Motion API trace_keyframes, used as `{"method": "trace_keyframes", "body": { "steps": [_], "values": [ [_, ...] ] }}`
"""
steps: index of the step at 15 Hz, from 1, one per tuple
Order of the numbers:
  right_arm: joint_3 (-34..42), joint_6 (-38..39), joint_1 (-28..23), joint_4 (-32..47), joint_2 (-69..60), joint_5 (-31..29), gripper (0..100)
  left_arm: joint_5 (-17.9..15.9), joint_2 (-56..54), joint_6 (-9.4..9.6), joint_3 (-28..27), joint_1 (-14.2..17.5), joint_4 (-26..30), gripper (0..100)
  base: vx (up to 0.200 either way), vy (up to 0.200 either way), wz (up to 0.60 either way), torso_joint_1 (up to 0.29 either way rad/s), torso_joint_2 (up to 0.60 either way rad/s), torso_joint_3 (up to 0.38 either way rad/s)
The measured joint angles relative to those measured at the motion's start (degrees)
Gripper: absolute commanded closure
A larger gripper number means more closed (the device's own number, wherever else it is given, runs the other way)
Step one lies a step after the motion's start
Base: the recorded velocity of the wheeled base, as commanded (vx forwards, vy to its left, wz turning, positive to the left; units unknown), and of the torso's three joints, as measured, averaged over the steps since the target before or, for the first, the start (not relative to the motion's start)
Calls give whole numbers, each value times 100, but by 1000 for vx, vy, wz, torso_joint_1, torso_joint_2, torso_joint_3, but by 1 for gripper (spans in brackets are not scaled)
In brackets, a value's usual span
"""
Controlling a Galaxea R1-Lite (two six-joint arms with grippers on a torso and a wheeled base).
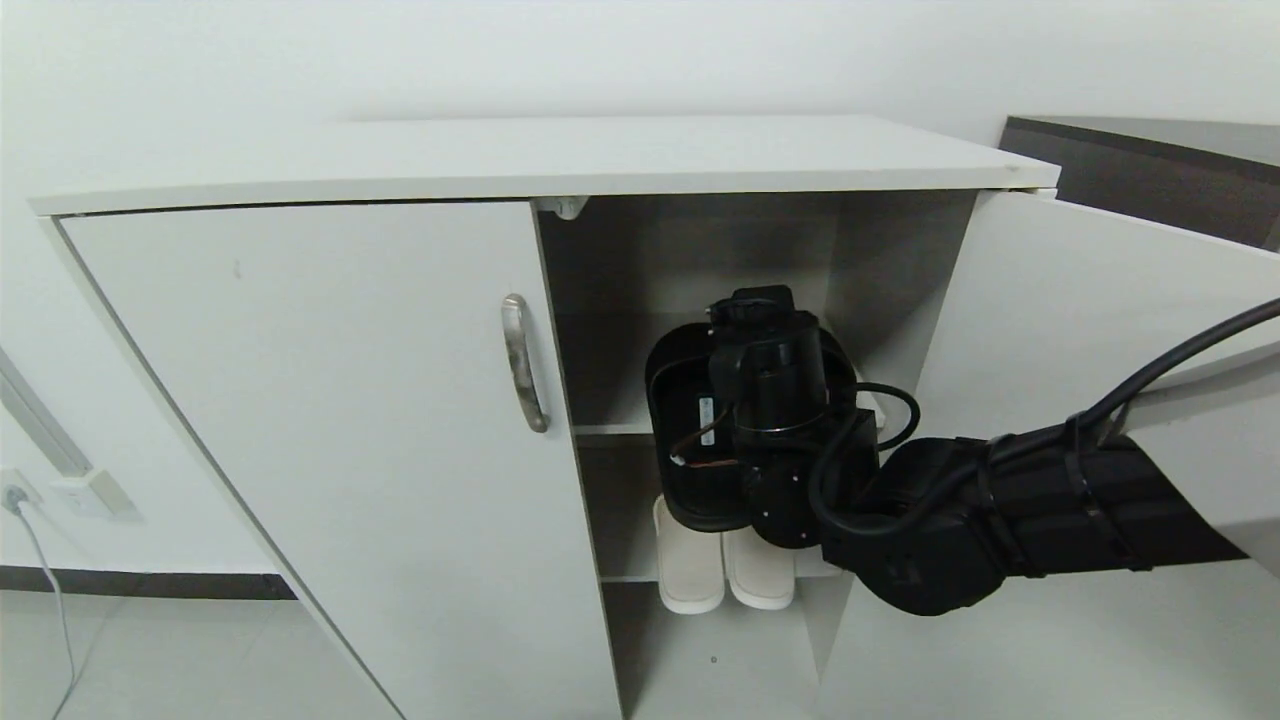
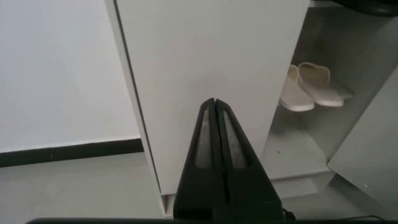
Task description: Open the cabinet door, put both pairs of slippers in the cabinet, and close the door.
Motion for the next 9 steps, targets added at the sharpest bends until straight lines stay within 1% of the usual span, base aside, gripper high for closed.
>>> {"method": "trace_keyframes", "body": {
  "steps": [4,7,9],
  "values": [
    [-21,-4,5,22,18,26,100,-2,0,0,0,0,0,100,0,0,0,0,0,0],
    [-423,65,-24,622,82,146,100,-2,0,0,0,-2,0,100,0,0,0,0,0,0],
    [-970,202,-122,1152,157,296,100,-2,0,-4,0,0,0,100,0,0,0,0,0,0]
  ]
}}
